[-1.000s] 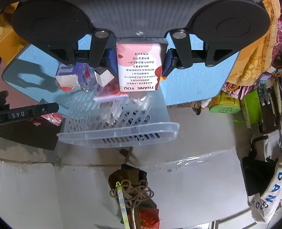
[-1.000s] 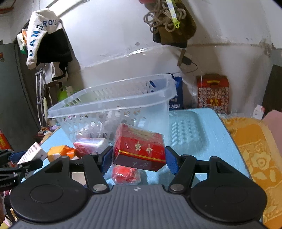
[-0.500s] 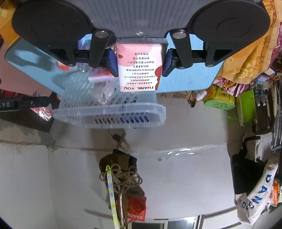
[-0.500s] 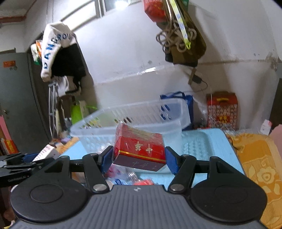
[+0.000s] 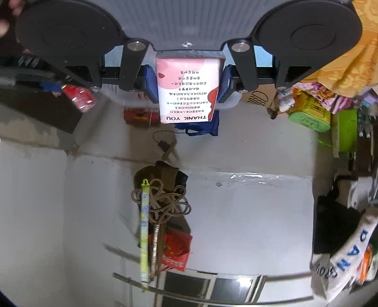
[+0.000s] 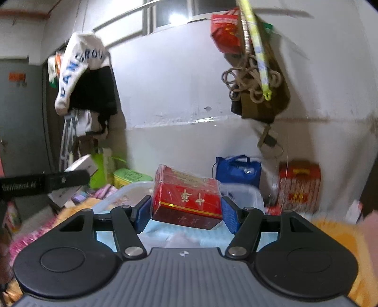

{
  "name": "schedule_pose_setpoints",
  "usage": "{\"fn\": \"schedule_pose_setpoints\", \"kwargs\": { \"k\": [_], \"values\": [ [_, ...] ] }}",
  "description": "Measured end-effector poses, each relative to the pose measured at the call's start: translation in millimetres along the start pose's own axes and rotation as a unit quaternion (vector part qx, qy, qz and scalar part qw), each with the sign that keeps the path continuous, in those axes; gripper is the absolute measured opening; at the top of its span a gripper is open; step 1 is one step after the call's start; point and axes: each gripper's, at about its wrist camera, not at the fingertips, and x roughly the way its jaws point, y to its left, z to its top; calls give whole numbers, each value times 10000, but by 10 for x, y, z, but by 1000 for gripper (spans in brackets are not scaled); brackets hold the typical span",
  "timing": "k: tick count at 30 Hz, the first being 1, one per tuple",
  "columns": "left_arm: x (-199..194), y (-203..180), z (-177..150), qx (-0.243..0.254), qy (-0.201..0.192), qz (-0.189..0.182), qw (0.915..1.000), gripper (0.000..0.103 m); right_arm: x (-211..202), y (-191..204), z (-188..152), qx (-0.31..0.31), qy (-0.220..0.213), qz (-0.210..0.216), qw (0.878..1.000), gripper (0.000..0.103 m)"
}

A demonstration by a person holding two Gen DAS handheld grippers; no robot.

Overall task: Organize objects
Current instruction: 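Lift both boxes over the basket and open both tools to drop them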

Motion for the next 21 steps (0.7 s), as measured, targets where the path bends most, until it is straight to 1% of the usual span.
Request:
{"fn": "schedule_pose_setpoints", "kwargs": {
  "k": [2,3,5,7,8,10,11,12,13,14,15,16,18,20,21],
  "values": [
    [266,-52,64,73,134,70,9999,55,277,31,36,-192,228,-213,9993,65],
    [419,-62,57,13,241,164,9996,55,400,26,43,-227,338,-217,9989,65],
    [697,-50,30,-35,525,224,9984,55,593,-5,37,-218,471,-222,9984,65],
    [886,-28,-34,-43,705,269,9971,55,673,-32,13,-236,445,-276,9984,65],
    [967,-2,-68,-131,755,290,9966,55,699,-35,-3,-238,434,-274,9984,66],
    [1036,44,-114,-249,831,237,9959,56,763,-23,-37,-296,522,-306,9977,66],
    [1058,49,-135,-245,814,218,9961,57,777,-2,-55,-384,522,-388,9971,69],
    [1073,61,-134,-197,807,228,9963,66,767,11,-55,-450,516,-447,9967,90],
    [1076,58,-141,-166,797,241,9964,77,748,30,-57,-513,566,-536,9956,103],
    [1061,63,-142,-153,760,267,9966,100,678,35,-56,-504,504,-700,9950,103],
    [1013,65,-142,-112,676,281,9972,103,574,50,-41,-453,375,-804,9950,103],
    [952,68,-127,-50,603,275,9978,103,456,76,-50,-433,271,-838,9952,103],
    [719,108,-110,-75,469,212,9986,103,171,134,-113,-408,86,-682,9968,103],
    [427,145,-166,-98,330,242,9991,103,-119,183,-286,-255,132,-514,9983,103],
    [283,165,-245,-74,349,247,9991,103,-245,194,-413,-92,195,-427,9989,103]
  ]
}}
